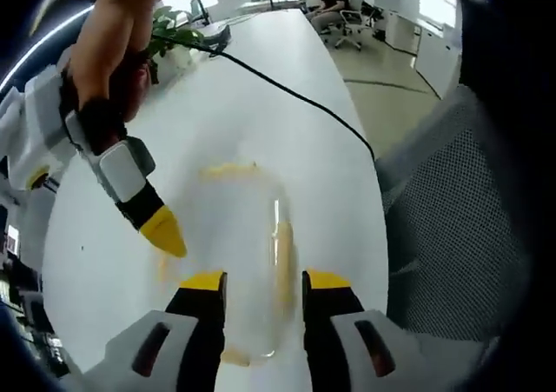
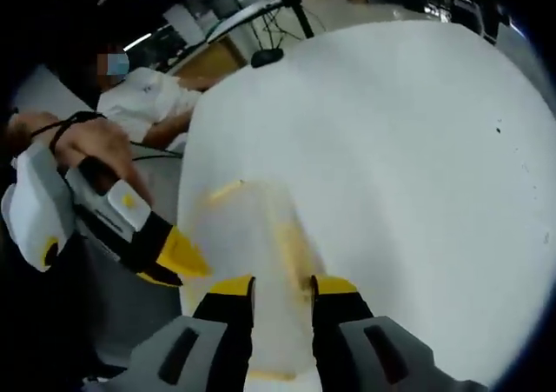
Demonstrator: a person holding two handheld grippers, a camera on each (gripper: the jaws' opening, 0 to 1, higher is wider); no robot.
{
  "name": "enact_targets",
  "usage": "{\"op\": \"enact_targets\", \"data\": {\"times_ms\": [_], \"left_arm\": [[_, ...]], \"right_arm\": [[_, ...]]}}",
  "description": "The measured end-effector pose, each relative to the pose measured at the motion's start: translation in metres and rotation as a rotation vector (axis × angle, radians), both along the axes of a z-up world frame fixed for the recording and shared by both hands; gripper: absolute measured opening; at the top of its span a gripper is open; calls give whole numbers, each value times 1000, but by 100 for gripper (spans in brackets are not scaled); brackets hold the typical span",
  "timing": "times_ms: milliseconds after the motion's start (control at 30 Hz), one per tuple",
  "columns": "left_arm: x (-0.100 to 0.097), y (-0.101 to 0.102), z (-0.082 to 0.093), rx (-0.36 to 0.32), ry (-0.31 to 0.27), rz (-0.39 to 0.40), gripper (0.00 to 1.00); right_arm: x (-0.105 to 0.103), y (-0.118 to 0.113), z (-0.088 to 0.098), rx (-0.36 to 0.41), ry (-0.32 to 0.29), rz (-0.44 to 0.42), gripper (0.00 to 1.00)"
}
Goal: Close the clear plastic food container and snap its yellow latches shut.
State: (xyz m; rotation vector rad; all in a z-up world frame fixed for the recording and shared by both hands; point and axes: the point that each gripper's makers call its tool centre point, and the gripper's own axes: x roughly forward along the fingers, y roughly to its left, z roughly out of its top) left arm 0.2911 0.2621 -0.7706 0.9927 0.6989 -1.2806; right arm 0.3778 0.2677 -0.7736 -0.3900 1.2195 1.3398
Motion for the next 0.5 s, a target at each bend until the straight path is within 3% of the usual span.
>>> {"op": "enact_targets", "data": {"times_ms": [33,67,100,133,500], "left_arm": [[1,-10,3,-58,4,7,42],[1,-11,2,-61,29,46,43],[6,-11,3,-52,-14,27,38],[5,-12,1,-41,-22,-10,39],[7,-11,-1,-27,-86,-7,39]], "right_arm": [[0,-1,0,0,1,-2,24],[-2,0,-1,-1,17,-6,25],[-2,-1,-2,1,18,-7,25],[-1,-1,-1,7,22,-12,25],[-3,-1,0,31,4,7,22]]}}
